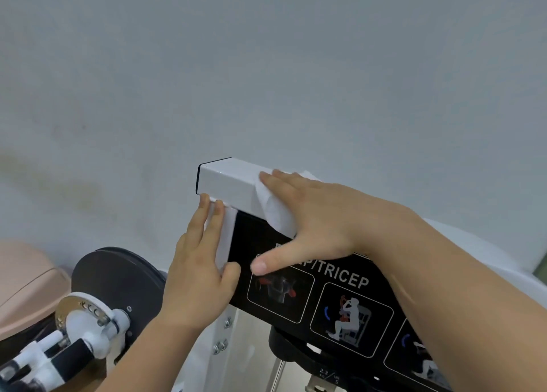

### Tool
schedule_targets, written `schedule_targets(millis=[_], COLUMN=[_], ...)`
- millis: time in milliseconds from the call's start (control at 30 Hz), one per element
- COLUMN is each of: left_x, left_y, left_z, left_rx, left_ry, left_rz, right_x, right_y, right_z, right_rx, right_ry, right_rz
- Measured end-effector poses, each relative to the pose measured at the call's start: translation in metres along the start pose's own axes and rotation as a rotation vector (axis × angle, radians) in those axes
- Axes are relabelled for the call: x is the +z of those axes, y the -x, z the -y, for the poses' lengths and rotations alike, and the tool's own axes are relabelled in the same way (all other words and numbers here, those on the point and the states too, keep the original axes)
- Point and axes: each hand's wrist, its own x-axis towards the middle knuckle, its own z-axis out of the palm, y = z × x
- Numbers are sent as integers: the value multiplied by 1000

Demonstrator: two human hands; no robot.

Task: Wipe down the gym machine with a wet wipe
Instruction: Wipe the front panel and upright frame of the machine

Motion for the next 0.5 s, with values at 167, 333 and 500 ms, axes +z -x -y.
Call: schedule_targets(millis=[167,333,500], left_x=[-2,13,26], left_y=[-1,54,74], left_z=[3,26,25], left_rx=[45,-72,-73], left_ry=[43,-53,-57], left_rz=[-2,36,71], right_x=[15,39,56], right_y=[-54,-33,20], right_z=[44,20,-24], right_rx=[-172,-221,-254], right_ry=[339,721,809], right_rz=[-200,-292,-291])
